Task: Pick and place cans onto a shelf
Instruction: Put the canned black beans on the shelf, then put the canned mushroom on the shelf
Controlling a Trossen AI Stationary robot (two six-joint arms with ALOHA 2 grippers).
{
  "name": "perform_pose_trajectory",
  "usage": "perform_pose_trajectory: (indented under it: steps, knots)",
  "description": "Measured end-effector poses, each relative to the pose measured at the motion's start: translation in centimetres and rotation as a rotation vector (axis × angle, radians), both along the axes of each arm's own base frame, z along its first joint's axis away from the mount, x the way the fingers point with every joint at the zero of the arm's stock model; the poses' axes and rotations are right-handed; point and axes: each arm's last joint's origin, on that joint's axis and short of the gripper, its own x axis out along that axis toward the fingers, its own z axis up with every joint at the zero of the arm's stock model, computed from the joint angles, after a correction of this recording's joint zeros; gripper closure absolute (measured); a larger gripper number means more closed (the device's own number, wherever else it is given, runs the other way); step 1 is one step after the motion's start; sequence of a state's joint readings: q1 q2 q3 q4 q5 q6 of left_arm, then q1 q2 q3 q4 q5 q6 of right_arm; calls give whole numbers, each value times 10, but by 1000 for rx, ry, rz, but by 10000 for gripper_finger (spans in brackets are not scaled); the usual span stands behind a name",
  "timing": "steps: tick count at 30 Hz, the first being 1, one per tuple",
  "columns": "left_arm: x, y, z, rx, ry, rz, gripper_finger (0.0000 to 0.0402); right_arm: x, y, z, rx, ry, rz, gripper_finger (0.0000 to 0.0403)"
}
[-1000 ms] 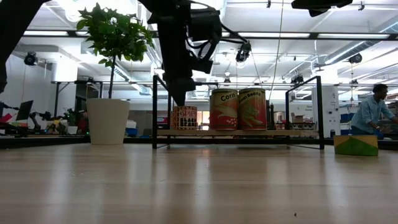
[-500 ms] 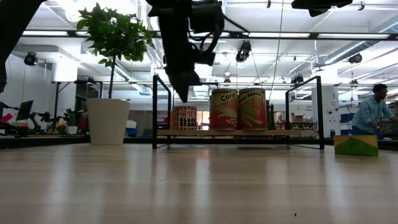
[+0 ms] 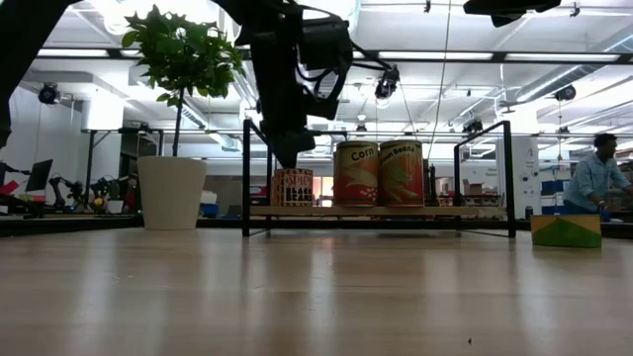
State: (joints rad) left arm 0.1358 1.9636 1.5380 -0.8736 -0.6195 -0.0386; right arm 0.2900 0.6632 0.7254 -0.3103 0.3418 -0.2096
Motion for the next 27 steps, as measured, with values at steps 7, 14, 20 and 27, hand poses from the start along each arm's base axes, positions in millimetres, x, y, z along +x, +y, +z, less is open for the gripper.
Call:
perform_pose_trajectory:
  steps: [7, 14, 20, 27]
  knots:
    - [-4, 0, -5, 23, 28, 20, 400, 0, 0, 0, 0, 0, 0, 394]
    - [-5, 1, -4, 20, 37, 21, 400, 0, 0, 0, 0, 1, 0, 394]
    - [-5, -7, 0, 18, 24, 8, 400, 0, 0, 0, -1, 1, 0, 394]
    - [-14, -38, 40, 29, -103, -72, 400, 0, 0, 0, -1, 1, 0, 394]
